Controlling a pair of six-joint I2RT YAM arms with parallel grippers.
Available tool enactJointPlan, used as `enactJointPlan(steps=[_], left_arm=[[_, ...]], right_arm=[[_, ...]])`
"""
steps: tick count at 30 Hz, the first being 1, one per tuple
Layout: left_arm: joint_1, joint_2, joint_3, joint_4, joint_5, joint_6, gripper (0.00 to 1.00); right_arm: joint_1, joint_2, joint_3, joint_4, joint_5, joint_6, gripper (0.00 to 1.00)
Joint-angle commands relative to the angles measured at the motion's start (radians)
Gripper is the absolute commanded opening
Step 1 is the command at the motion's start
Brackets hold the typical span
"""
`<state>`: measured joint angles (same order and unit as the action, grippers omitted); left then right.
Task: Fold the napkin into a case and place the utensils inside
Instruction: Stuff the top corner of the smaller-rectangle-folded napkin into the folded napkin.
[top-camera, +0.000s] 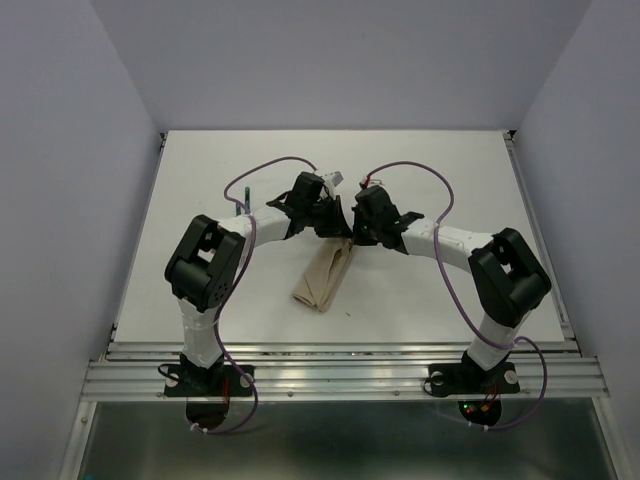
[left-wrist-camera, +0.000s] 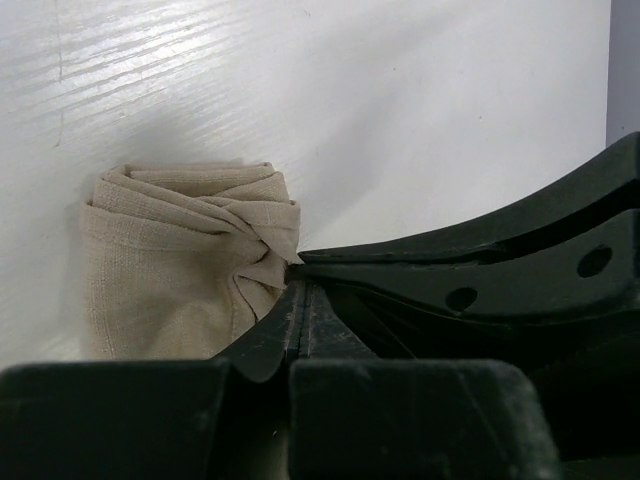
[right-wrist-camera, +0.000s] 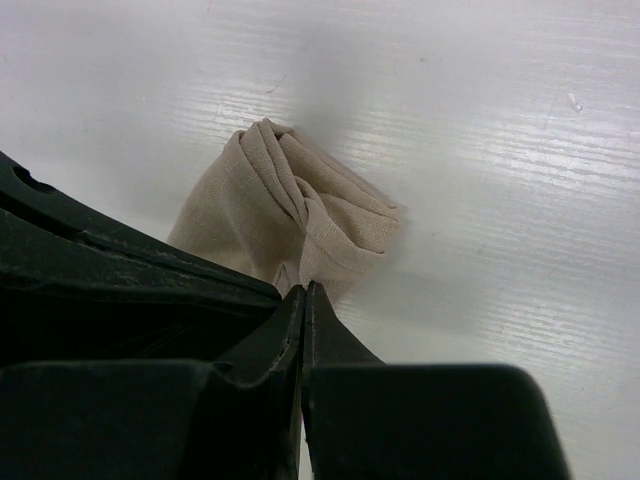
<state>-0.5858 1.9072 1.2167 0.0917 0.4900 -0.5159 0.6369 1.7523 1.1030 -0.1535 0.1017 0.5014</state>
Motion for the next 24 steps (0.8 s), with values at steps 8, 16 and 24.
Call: enactJointPlan(steps=[8,16,24], left_arm=[[-0.012,0.006,-0.002,0.051,0.019,-0.003,0.00],[-0.012,0.038,0.010,0.042,-0.014,-0.001,0.00],[-0.012,0.066,0.026,0.051,-0.013,-0.007,0.00]], right_arm=[[0.012,-0.039,0.021,0.031,-0.016,-0.012,0.01],[0.012,-0.043,0.023,0.028,-0.019,-0.015,0.01],[0.012,-0.037,0.035,0.025,-0.030,-0.017,0.01]])
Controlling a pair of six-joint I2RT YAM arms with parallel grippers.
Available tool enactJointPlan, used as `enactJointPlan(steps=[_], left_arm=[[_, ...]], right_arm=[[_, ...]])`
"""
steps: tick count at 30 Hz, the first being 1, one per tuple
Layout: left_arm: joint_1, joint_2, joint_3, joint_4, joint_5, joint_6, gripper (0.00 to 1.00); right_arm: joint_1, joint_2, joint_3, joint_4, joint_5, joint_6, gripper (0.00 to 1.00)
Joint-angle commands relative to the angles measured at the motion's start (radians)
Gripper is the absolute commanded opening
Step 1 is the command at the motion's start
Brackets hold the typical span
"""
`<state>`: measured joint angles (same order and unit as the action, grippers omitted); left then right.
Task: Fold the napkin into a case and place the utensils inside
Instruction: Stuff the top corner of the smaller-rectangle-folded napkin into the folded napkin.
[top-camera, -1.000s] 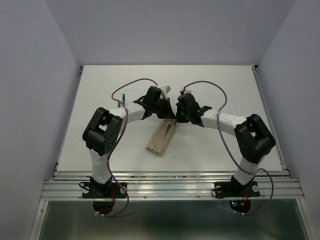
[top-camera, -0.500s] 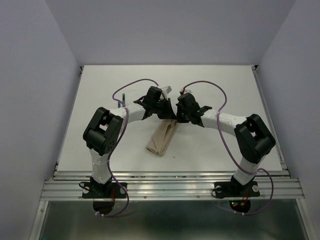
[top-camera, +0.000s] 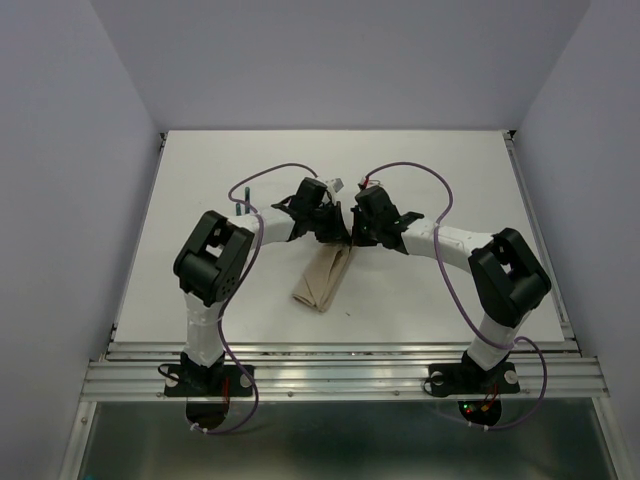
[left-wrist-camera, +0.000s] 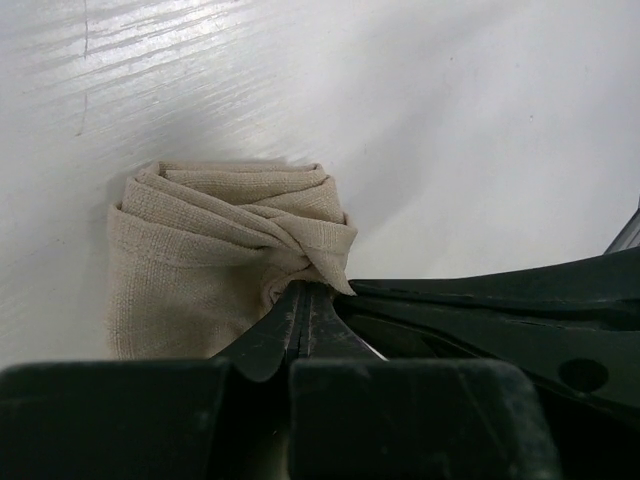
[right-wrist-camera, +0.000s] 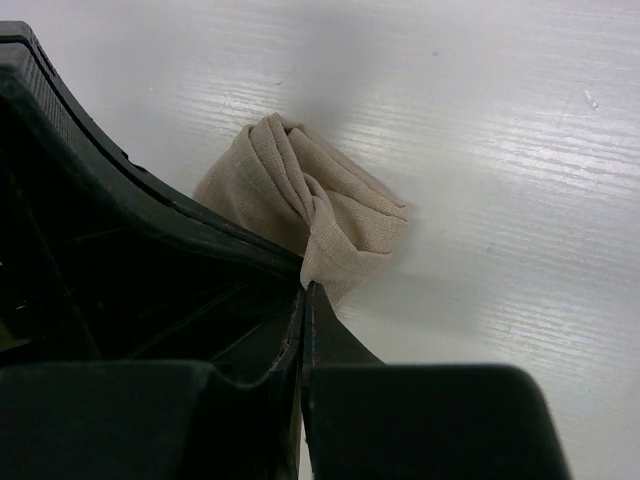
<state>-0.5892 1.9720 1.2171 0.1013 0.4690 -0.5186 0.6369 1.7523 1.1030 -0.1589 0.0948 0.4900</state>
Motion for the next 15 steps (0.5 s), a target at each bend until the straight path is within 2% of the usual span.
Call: enactJointPlan(steps=[1,15], left_arm=[[-0.009,0.002,0.025,0.052,0.010,-0.008,0.00],[-0.024,0.068,0.039,0.092,-0.007,-0.073,0.00]], right_arm=[[0.012,-0.036,0.038,0.030,-0.026,-0.005,0.01],[0.012,-0.040,0.040,0.030,-0.055,-0.013,0.01]])
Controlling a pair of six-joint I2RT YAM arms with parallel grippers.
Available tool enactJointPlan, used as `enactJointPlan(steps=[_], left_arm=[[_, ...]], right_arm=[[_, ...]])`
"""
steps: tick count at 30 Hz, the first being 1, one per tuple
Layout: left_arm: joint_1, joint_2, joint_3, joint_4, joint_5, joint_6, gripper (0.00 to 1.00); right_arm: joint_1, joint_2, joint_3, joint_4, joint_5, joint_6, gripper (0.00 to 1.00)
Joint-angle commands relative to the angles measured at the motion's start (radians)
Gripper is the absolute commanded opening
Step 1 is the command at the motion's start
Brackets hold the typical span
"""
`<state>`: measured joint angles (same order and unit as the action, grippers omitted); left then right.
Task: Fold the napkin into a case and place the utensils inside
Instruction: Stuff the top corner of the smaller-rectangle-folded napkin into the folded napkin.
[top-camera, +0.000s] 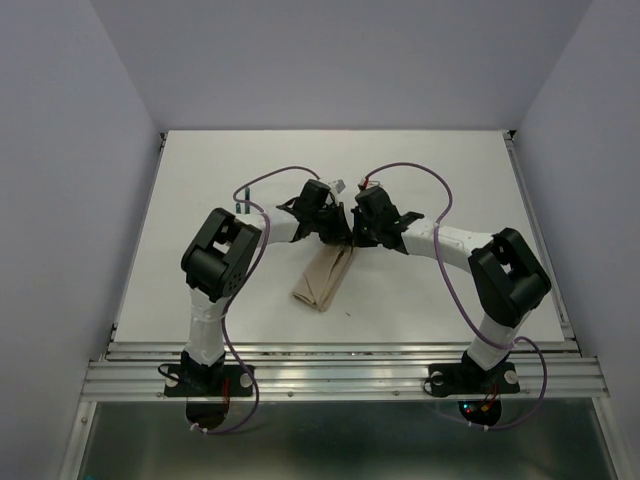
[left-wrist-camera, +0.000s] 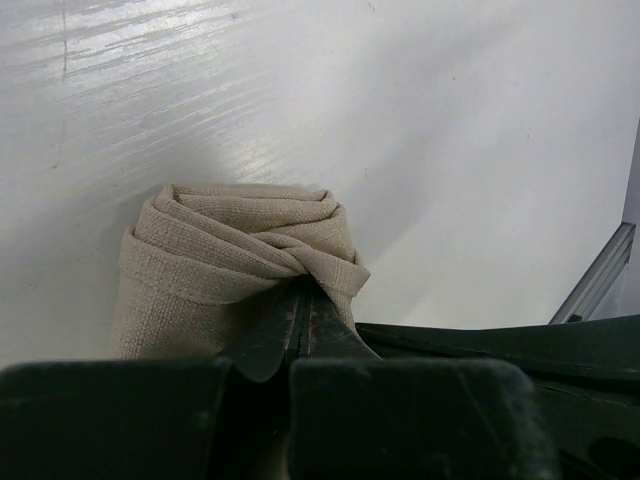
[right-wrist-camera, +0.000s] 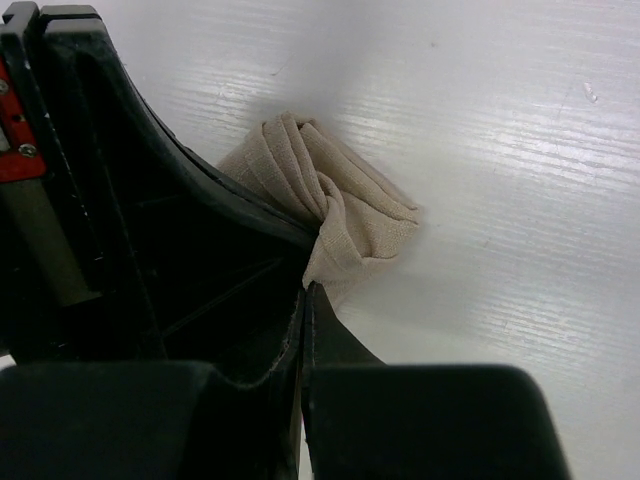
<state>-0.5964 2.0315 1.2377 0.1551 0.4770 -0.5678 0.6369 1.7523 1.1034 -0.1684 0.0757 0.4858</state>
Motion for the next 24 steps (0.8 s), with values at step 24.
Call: enactJointPlan(steps=[24], left_arm=[[-0.031,-0.266,-0.075,-0.078,-0.038,0.023,0.00]], right_arm=[[0.003,-0.050,0.013,0.040,0.013,-0.001,0.01]])
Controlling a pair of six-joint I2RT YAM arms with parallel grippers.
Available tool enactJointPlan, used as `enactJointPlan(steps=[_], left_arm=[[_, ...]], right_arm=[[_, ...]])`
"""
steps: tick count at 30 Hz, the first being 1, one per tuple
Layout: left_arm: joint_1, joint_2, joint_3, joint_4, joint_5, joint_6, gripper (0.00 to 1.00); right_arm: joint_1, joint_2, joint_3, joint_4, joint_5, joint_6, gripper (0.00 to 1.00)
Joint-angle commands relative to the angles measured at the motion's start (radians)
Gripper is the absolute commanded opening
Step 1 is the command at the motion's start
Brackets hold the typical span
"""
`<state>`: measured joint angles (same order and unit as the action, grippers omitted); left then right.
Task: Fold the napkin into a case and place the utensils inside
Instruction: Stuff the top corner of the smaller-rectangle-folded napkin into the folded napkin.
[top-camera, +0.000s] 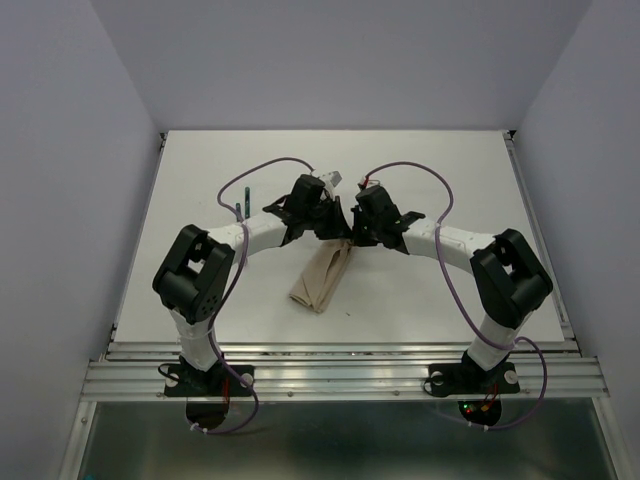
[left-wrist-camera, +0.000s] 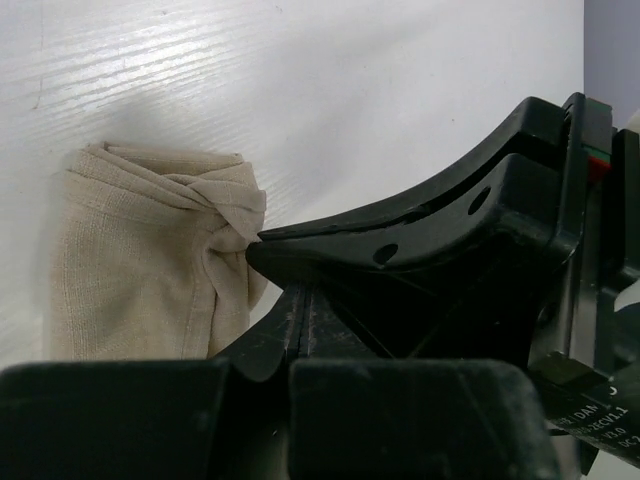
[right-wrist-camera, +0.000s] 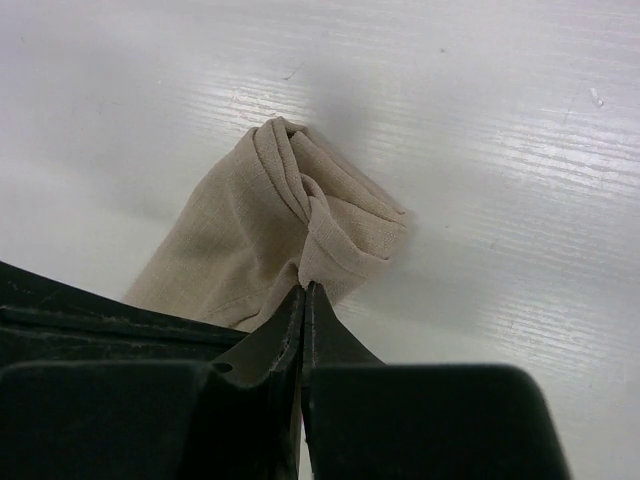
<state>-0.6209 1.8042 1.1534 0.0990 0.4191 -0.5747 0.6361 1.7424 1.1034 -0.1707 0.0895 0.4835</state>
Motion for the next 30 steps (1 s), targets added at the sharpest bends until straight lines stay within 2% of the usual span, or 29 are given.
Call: enactJointPlan(steps=[1,19,30], left_arm=[[-0.007,-0.036,0.009,-0.030,0.017,0.036,0.00],[0.015,-0.043,-0.061,-0.068,-0.138,0.091,0.00],[0.010,-0.009,-0.083,-0.019,-0.069,0.070,0.00]], right_arm=[[0.004,-0.041,0.012,0.042,0.001,0.003,0.01],[0.004,-0.041,0.012,0.040,-0.010,0.003,0.01],[0.004,-0.034,0.016,0.042,-0.016,0.006,0.01]])
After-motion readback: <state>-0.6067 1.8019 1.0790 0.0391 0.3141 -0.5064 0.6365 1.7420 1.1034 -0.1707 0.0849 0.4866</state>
